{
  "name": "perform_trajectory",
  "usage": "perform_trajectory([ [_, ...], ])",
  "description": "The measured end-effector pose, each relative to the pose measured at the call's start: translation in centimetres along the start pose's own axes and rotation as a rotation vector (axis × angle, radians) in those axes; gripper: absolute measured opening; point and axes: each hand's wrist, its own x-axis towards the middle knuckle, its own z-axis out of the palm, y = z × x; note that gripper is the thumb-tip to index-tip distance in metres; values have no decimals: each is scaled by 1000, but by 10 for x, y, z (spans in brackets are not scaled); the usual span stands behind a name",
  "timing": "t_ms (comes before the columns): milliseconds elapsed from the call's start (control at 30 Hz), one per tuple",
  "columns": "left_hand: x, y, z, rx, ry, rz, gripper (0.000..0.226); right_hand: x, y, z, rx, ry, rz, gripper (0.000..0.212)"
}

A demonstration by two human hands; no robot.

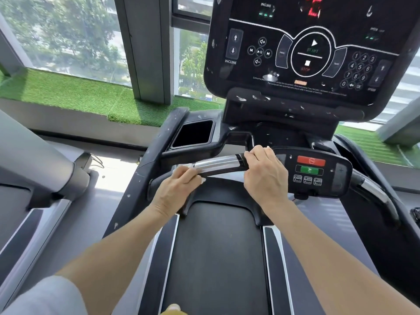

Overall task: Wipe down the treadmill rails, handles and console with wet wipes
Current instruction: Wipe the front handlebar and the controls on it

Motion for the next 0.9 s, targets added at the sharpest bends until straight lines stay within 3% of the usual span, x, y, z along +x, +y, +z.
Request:
perform_trajectory([
  [33, -1, 0, 0, -7, 8, -38, 31, 0, -1, -1, -3, -5, 5, 21],
  [100, 4, 5, 5, -51, -24, -142, 12, 2, -3, -2, -6, -16, 11, 17],
  [200, 28, 14, 13, -174, -42, -352, 25, 5, -12, -3, -24, -69, 3, 15],
  [267, 37, 13, 11, -267, -59, -450, 20, 7, -21, -3, -48, -112, -29, 14],
  [333, 28, 1, 6, -304, -99, -468, 13, 7, -24, -1, -53, -120, -44, 14],
  [500, -8, -28, -8, -296, -120, -547, 17, 7, -23, 1, -27, -100, -41, 12],
  [600, 9, -13, -6, -360, -86, -608, 19, 8, -27, 3, -60, -88, -32, 13],
  [800, 23, 9, 0, -411, -81, -554, 28, 8, -30, 6, -43, -88, -31, 17],
  [900, -9, -13, -4, -418, -85, -693, 18, 8, -34, 5, 6, -93, -37, 20],
])
